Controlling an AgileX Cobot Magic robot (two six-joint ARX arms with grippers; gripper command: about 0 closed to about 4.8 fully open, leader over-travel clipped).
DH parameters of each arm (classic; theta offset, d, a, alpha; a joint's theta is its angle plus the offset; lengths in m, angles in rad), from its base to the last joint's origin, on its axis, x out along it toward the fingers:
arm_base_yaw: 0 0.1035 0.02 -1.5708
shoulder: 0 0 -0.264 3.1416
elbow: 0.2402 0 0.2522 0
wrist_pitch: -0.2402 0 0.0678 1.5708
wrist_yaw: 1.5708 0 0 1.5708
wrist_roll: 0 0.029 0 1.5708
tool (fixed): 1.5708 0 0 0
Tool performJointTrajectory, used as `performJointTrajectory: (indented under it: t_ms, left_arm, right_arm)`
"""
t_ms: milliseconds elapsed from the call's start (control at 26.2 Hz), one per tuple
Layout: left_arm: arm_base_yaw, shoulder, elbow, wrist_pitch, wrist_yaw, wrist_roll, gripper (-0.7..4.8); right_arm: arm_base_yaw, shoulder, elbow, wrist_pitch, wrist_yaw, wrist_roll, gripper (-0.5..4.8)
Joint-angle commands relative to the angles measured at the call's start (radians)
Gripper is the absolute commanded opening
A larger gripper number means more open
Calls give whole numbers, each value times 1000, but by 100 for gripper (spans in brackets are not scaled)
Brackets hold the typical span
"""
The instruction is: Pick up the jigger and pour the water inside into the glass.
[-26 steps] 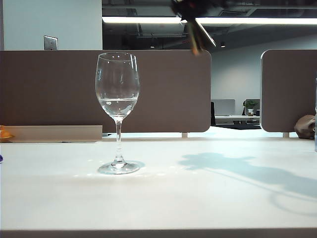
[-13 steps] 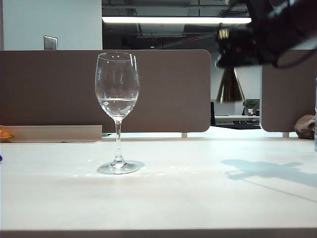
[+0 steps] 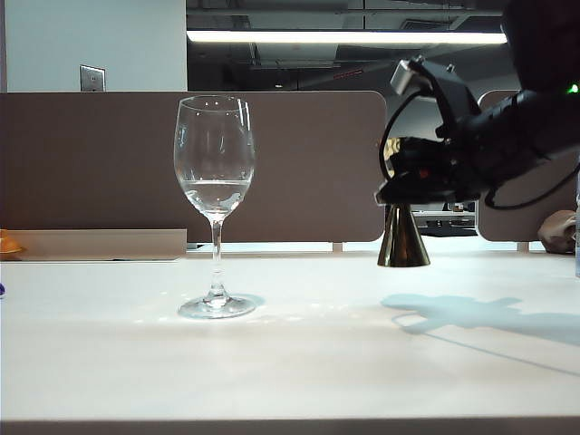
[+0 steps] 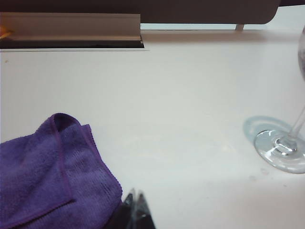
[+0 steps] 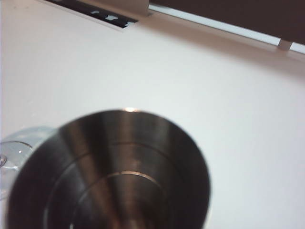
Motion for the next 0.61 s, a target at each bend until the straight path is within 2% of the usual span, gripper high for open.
performJointTrajectory:
  t_ms: [38, 612]
  left_arm:
    - [2, 1, -3, 5, 4, 8, -5]
    - [2, 1, -3, 5, 4, 8, -5]
  right_arm:
    - [0, 22, 5, 29, -8, 18, -2]
    - [24, 107, 4, 39, -52, 18, -2]
